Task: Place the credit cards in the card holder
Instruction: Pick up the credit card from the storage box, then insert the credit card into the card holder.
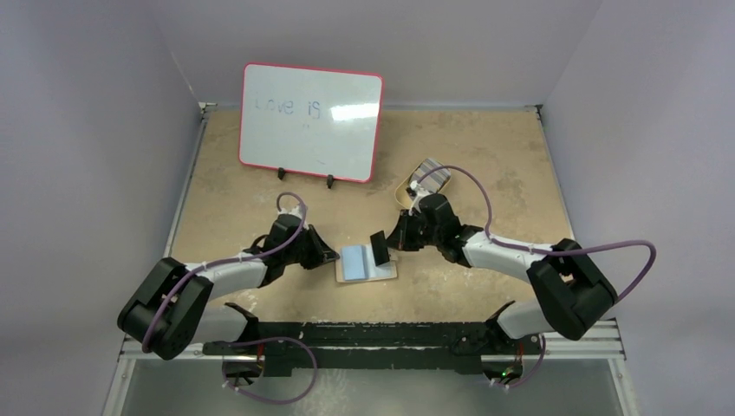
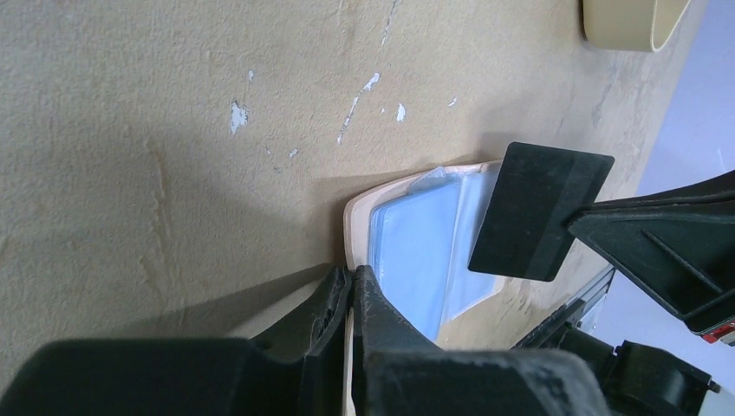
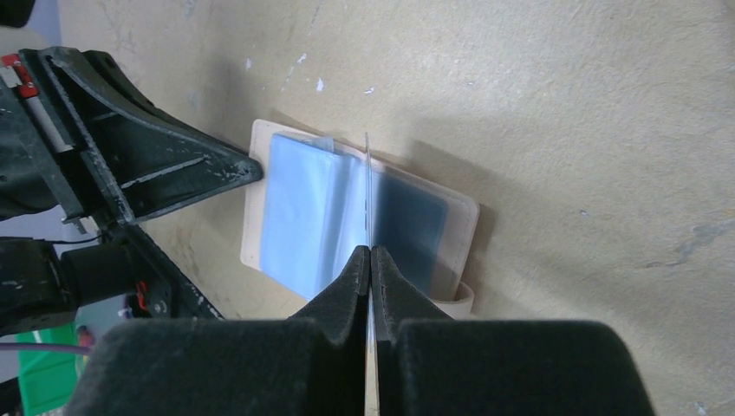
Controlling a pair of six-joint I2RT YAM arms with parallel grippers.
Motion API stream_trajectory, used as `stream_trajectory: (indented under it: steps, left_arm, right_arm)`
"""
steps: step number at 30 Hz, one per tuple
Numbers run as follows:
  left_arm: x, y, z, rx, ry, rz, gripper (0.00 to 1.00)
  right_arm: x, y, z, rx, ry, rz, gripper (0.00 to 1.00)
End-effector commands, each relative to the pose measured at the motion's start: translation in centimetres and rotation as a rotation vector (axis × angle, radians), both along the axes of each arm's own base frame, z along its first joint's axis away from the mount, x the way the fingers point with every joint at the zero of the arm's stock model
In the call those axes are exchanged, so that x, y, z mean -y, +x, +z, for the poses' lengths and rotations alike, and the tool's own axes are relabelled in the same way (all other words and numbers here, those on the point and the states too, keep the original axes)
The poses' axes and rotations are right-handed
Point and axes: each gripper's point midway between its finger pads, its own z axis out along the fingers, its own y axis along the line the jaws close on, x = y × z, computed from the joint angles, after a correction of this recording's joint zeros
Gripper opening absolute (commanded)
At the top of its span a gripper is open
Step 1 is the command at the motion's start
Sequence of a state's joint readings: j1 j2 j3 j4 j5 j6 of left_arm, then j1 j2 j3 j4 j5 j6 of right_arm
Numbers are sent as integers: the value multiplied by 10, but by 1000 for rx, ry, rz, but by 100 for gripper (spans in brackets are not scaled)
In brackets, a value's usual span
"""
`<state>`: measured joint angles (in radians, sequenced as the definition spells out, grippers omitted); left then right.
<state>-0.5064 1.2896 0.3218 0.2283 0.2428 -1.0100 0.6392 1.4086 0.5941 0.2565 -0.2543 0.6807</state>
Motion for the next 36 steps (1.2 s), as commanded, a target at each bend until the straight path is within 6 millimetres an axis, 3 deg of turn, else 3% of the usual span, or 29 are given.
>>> stream_trajectory:
  steps: [1, 4, 15, 25, 36]
  left_arm:
    - [7, 2, 9, 37, -43, -20, 0]
    - [4, 1, 7, 38, -27, -7, 0]
    - [-7, -2, -3, 34, 20, 31, 0]
    - [-7, -1, 0, 41, 10, 46, 0]
    - [-8, -2, 1, 46, 7, 64, 0]
  right_arm:
    - [-12, 1, 13, 13, 92, 18, 0]
    - [-16, 2, 20, 22, 153, -4, 0]
    - [-22, -8, 6, -40, 225, -3, 0]
    - [-26, -16, 5, -72, 262, -14, 0]
    - [-33, -25, -12, -131, 264, -16, 0]
